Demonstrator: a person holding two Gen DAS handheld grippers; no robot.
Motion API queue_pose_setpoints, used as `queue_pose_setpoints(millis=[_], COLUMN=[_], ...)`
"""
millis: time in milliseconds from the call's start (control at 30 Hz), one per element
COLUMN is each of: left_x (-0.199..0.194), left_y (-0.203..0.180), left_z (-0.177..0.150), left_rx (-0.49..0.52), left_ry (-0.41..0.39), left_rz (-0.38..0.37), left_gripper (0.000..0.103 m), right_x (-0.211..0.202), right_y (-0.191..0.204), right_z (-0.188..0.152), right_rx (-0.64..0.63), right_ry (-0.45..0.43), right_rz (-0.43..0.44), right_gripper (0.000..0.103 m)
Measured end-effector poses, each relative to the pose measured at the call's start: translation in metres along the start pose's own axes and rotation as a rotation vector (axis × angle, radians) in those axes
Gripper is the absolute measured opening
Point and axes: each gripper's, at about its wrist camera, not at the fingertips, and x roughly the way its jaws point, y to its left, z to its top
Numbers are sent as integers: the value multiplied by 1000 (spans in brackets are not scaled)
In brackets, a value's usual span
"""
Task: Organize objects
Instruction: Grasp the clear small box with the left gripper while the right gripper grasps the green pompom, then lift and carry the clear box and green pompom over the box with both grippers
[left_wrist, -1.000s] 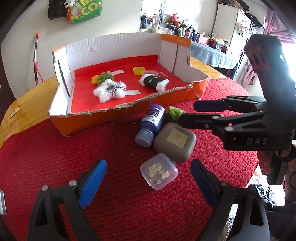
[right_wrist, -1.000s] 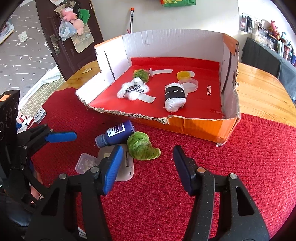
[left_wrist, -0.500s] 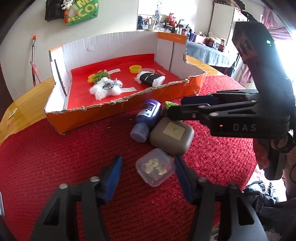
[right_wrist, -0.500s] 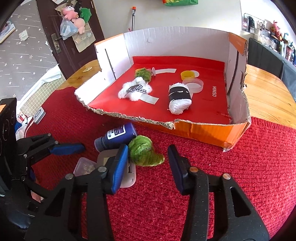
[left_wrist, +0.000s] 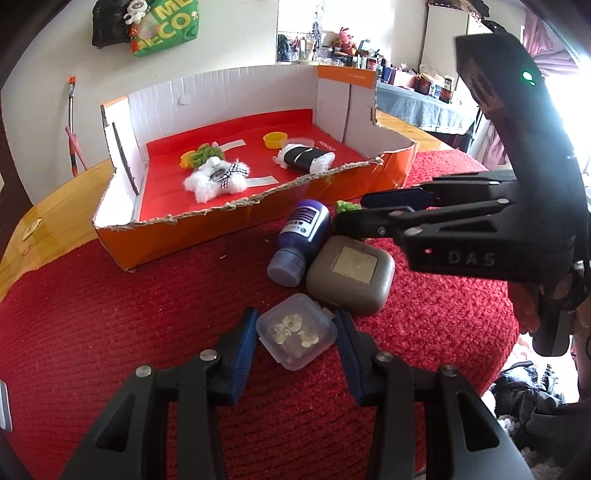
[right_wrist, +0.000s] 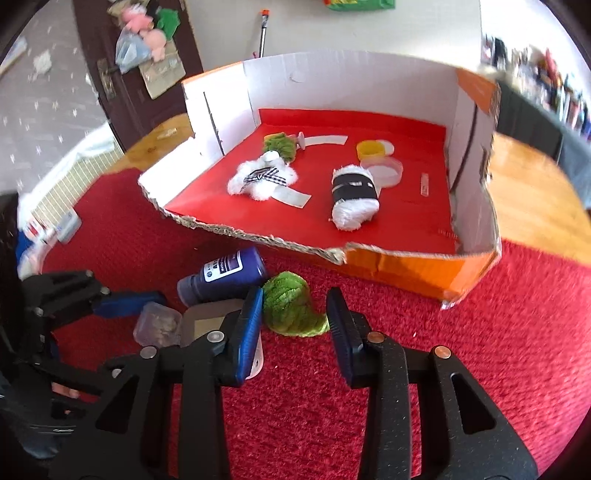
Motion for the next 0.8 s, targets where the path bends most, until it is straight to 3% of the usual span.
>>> queue_pose_setpoints(millis=[367, 467, 800], left_x=[-4, -5, -12], left_y=[-2, 0, 17], left_z=[-4, -4, 0], left_rx=[5, -2, -68], left_ry=[-17, -18, -25], left_rz=[21, 16, -2], left_gripper=[44, 44, 44], right_x=[3, -3, -20], right_y=[1, 0, 5], right_z=[-9, -10, -9], right_rx=[-29, -25, -5], right_ry=[12, -5, -40], right_rz=[-23, -7, 22], right_gripper=[31, 24, 24])
